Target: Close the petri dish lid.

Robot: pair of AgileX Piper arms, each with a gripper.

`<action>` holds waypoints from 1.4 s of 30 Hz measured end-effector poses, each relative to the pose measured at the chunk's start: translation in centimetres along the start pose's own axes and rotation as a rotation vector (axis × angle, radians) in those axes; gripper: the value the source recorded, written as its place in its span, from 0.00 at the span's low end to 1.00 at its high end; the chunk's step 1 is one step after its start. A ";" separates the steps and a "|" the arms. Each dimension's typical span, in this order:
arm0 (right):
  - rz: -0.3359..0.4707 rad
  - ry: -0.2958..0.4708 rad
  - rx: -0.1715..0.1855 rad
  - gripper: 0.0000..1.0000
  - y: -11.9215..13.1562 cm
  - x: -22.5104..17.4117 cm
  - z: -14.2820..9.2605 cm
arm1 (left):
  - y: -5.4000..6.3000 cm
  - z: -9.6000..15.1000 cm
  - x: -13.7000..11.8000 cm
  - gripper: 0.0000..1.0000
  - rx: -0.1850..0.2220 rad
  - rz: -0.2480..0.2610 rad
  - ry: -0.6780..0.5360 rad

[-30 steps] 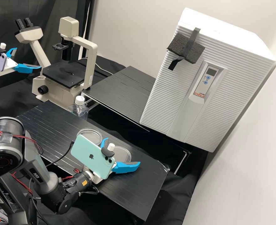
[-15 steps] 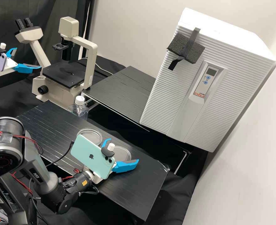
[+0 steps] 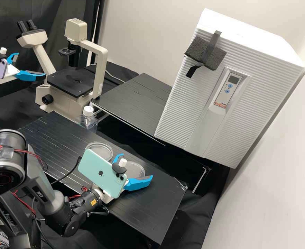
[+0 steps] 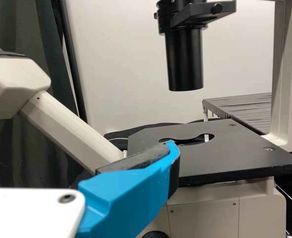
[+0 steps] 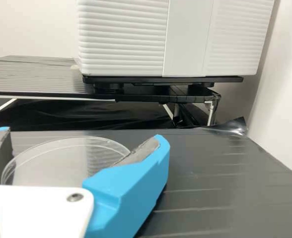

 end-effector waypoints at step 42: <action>-0.229 0.455 -0.095 0.00 -3.5 -1.0 -7.3 | 0.0 0.0 0.0 1.00 0.000 0.000 0.000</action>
